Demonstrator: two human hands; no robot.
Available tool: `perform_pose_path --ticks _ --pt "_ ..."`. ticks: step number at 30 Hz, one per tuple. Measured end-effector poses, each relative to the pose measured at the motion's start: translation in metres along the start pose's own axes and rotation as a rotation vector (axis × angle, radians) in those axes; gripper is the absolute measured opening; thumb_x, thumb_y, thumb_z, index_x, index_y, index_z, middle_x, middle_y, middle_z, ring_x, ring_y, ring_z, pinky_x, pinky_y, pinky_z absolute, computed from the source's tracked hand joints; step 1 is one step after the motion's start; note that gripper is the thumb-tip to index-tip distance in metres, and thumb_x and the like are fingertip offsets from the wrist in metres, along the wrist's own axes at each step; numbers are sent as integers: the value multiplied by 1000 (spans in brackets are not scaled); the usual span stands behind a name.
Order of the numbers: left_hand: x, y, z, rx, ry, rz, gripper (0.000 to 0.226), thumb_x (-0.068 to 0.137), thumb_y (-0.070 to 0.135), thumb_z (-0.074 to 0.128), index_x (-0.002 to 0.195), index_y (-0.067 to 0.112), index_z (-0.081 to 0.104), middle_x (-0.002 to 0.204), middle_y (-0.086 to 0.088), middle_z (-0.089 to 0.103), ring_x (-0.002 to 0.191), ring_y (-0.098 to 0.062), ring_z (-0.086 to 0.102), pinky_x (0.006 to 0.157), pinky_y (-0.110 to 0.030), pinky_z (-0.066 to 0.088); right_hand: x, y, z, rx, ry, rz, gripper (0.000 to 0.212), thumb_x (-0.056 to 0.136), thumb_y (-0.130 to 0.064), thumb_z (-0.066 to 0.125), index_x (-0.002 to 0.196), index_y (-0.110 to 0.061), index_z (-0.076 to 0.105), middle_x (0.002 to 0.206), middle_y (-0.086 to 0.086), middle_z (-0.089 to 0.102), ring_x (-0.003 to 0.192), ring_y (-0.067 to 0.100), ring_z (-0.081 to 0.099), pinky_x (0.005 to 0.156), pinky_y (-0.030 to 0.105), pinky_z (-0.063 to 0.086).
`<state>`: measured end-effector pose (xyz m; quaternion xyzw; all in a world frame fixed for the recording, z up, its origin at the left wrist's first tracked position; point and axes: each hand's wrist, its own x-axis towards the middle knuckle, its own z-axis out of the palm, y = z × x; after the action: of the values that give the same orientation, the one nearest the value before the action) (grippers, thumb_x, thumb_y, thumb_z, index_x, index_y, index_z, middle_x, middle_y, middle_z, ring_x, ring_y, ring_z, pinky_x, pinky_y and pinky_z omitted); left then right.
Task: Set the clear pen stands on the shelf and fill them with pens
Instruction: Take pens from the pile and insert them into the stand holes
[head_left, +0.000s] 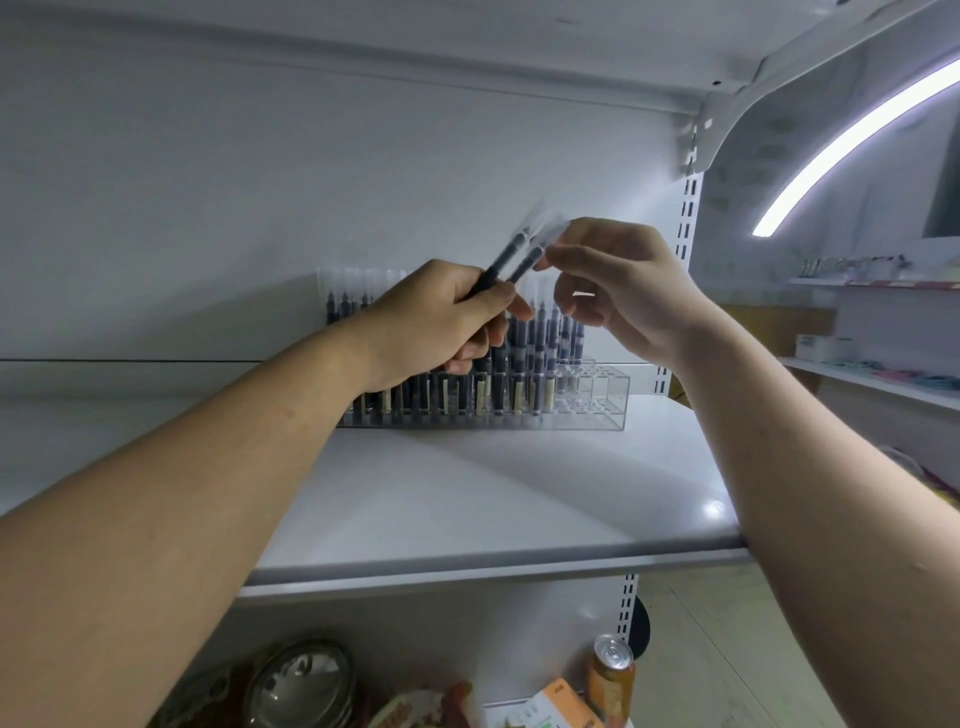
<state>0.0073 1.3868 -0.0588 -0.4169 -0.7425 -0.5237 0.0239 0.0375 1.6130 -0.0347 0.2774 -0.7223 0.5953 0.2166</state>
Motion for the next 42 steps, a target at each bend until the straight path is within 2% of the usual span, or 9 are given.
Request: perform_pose_path --ticks 4,9,13,18,27,31,36,39,42 --pt "-1 1 0 42 -8 2 32 114 23 46 116 2 70 77 -4 60 60 -13 48 52 -27 41 1 0 1 39 5 -6 18 96 -14 73 102 3 68 95 13 72 72 24 67 54 28 41" --pt "-1 1 -1 284 24 89 33 115 27 44 112 8 72 92 -10 72 74 -17 64 64 -31 54 5 -4 -4 161 204 -49 12 102 -4 58 92 -3 64 78 12 69 68 26 68 57 32 47" --pt "-1 1 -1 363 40 120 32 115 27 44 113 12 71 95 -8 74 79 -17 69 69 -31 56 6 0 -7 -165 357 -136 9 100 -5 58 98 -4 67 73 8 69 61 18 67 54 29 47" --pt "0 0 -3 426 61 172 28 114 29 45 109 18 71 92 -3 74 78 -14 68 68 -23 50 4 6 -4 -471 304 -166 7 100 -5 59 97 -6 66 75 8 71 55 8 65 52 13 44" --pt "-1 2 -3 473 70 177 29 113 30 45 110 18 71 90 0 74 79 -16 68 66 -20 50 4 11 -6 -565 226 -122 9 97 -6 61 99 0 68 78 9 74 61 19 72 54 12 45" --pt "-2 2 -2 493 68 175 28 114 30 46 110 18 71 90 0 73 77 -15 67 67 -23 50 2 15 -5 -680 112 -72 6 96 -9 64 93 -6 69 82 8 76 65 21 76 55 18 49" --pt "-3 4 -2 494 71 178 28 113 30 45 108 19 71 90 0 73 76 -14 66 67 -24 51 2 18 -8 -730 82 -26 9 92 -11 67 84 -9 67 75 9 76 64 24 77 63 47 57" --pt "-4 4 -2 500 68 180 28 113 29 45 109 18 71 89 0 73 73 -10 65 66 -22 51 0 19 -8 -742 40 26 11 94 -10 68 85 -3 66 77 12 75 64 20 77 64 44 59" --pt "-4 5 -1 500 66 178 28 113 30 46 107 19 71 88 1 72 71 -9 64 66 -24 51 -1 17 -8 -728 50 8 8 96 -14 68 91 -7 66 80 10 76 66 20 78 59 33 53"
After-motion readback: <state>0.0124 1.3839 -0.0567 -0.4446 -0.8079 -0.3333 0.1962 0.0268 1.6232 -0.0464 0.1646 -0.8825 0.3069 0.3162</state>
